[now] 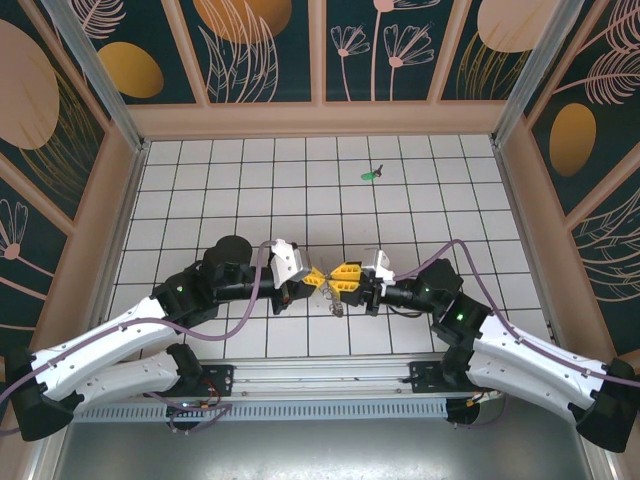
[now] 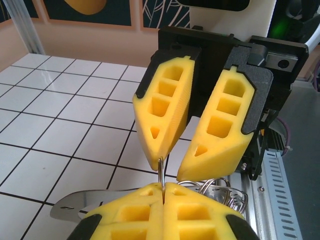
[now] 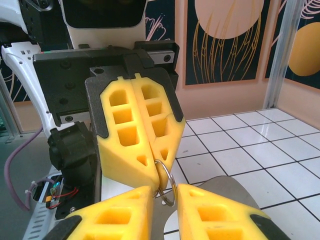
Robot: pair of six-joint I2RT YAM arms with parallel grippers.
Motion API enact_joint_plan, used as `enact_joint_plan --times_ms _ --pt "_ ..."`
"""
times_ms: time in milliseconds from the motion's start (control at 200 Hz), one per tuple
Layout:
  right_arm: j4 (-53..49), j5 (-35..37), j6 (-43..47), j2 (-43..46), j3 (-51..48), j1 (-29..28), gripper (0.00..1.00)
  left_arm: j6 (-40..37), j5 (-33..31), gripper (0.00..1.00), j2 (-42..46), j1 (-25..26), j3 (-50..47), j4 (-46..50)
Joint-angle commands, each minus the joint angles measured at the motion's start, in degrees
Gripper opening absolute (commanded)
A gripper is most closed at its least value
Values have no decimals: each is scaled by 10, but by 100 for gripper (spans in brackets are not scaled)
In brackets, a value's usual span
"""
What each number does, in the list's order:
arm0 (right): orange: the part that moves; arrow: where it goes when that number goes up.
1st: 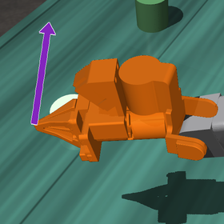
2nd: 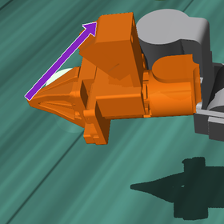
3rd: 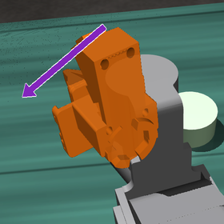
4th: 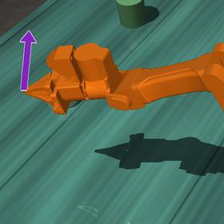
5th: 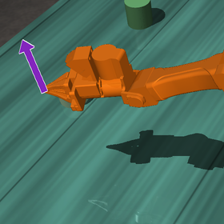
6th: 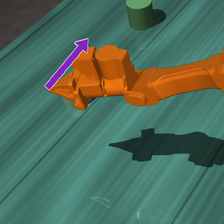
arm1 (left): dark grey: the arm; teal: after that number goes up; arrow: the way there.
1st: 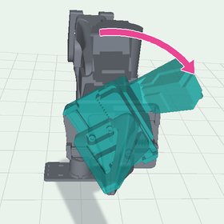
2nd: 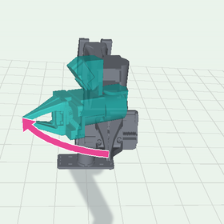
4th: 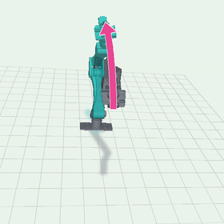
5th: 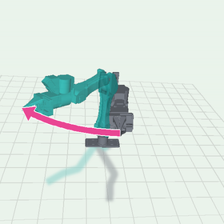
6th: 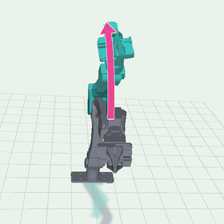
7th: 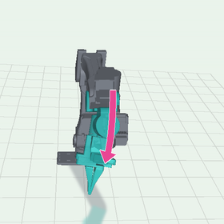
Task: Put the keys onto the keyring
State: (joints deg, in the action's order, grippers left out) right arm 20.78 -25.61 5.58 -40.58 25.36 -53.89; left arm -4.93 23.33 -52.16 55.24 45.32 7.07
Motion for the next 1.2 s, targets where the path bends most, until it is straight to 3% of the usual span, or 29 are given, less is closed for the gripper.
enact_joint_plan --times_ms 0,140,355,591,706,916,1046,1196 --pt "23 -12 -5 -10 2 -6 23 -7 32 0 2 0 2 -48" --pt "22 -3 -2 -9 5 -6 27 -12 34 0 2 0 4 -43" --pt "20 -17 1 -18 9 -6 25 -17 38 0 10 0 5 -48" --pt "16 -28 6 -25 17 -6 8 -17 50 0 10 0 3 -65" --pt "13 -23 11 -19 18 -6 0 -18 24 0 7 0 3 -55" --pt "-16 92 55 0 20 -27 0 -25 -54 0 -19 0 17 1" --pt "-24 142 81 1 25 -60 0 -29 -80 14 -23 1 18 9" --pt "-28 179 102 -14 31 -92 0 -32 -87 16 -35 0 21 4"
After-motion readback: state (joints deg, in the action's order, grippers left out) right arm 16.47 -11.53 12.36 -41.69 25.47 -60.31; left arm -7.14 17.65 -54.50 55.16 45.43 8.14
